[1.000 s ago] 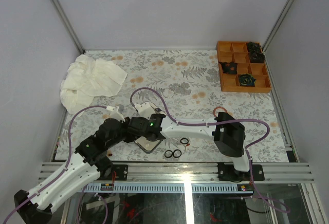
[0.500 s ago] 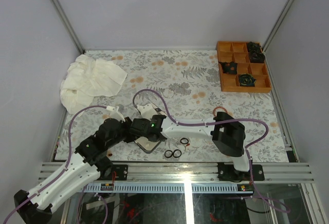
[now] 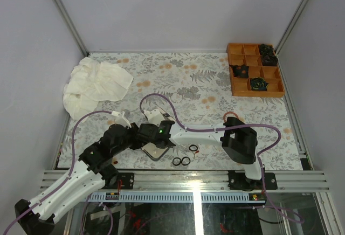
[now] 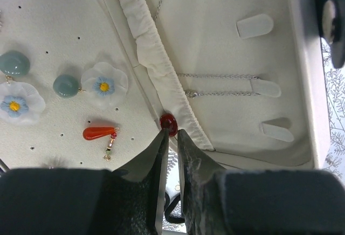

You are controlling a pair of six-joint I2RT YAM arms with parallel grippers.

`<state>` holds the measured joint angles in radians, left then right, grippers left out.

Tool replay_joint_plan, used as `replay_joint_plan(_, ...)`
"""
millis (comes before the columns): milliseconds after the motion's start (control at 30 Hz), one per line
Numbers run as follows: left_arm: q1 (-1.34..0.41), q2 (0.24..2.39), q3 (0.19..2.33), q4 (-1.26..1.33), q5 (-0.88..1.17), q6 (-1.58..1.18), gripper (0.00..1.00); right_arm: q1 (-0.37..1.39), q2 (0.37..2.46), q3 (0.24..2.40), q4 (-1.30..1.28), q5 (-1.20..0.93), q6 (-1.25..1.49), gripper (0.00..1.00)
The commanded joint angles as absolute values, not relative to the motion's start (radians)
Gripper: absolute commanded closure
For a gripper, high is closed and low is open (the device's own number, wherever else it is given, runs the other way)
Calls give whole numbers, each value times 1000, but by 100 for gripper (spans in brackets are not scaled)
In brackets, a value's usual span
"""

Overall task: Organize the mixed jewelry
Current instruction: Pick up the jewelry from the jewelry box.

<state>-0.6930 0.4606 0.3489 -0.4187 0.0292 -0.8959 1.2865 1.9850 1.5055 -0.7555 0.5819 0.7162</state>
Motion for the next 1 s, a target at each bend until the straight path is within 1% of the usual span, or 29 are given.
replay_joint_plan(0,-689,456,359,-379,19,-885,83,1282,1941,1508,-741,591,726,82)
replay_joint_plan(200,-689,453,358,-381,18,-887,83,1282,1939,1500,-751,605,733,82)
replay_joint_plan(400,-688,454,359,-381,18,-887,83,1281,1932,1495,-750,604,732,87)
replay_joint_plan(467,-689,453,359,-383,17,-888,83,1281,1927,1493,-748,608,733,90)
replay_joint_plan(600,-689,452,361,-385,18,-890,83,1281,1917,1494,-751,616,731,99)
replay_joint_plan(633,-689,450,362,-387,15,-890,83,1281,1912,1496,-752,618,728,100)
replay_joint_plan(967,-689,402,404,-434,2,-902,83,1281,1784,1463,-669,577,668,100)
